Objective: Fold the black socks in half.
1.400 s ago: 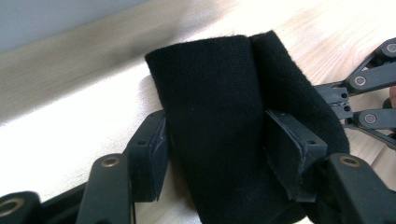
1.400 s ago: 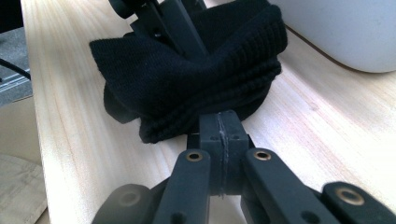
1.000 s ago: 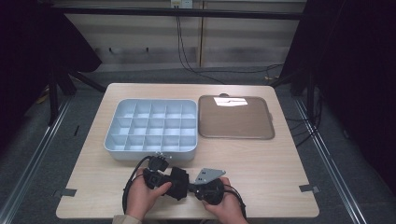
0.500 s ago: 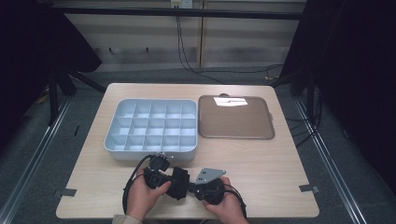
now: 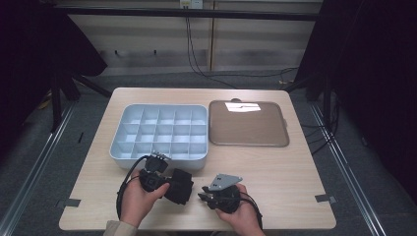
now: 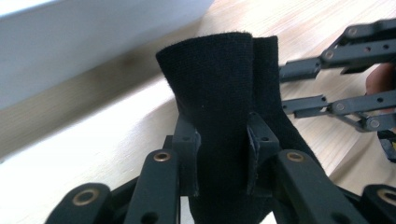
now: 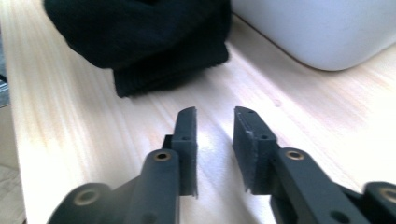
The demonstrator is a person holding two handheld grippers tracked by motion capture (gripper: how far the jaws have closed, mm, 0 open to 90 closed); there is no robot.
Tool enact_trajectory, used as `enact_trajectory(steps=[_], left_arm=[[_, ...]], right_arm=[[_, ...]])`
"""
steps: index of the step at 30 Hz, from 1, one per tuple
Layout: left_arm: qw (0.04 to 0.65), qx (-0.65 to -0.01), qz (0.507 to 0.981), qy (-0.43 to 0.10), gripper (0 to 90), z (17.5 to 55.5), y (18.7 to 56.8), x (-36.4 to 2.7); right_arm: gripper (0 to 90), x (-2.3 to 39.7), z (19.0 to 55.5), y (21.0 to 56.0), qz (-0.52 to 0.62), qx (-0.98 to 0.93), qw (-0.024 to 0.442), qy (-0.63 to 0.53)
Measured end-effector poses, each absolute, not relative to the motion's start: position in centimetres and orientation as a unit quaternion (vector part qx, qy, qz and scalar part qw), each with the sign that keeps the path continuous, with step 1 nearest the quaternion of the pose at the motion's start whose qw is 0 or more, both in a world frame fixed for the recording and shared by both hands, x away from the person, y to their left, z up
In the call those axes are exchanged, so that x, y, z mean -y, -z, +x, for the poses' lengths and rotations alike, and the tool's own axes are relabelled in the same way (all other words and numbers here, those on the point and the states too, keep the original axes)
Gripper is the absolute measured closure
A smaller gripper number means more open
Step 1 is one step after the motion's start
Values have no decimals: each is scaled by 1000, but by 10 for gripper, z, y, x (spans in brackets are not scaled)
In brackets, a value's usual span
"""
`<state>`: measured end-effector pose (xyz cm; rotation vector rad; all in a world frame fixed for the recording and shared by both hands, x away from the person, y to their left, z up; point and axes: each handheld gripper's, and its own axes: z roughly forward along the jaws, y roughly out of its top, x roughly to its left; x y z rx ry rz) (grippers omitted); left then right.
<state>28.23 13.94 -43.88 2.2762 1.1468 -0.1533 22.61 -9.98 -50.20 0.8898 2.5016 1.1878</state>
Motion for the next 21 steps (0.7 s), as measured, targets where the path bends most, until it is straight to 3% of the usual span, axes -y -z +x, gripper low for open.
enact_trajectory(steps=[10, 21], left_arm=[[285, -434, 853, 53, 705, 287, 429, -151], [274, -445, 852, 41, 702, 292, 421, -170]], right_arm=[[505, 105, 231, 504, 314, -852, 116, -402], [382, 102, 233, 508, 308, -856, 109, -400]])
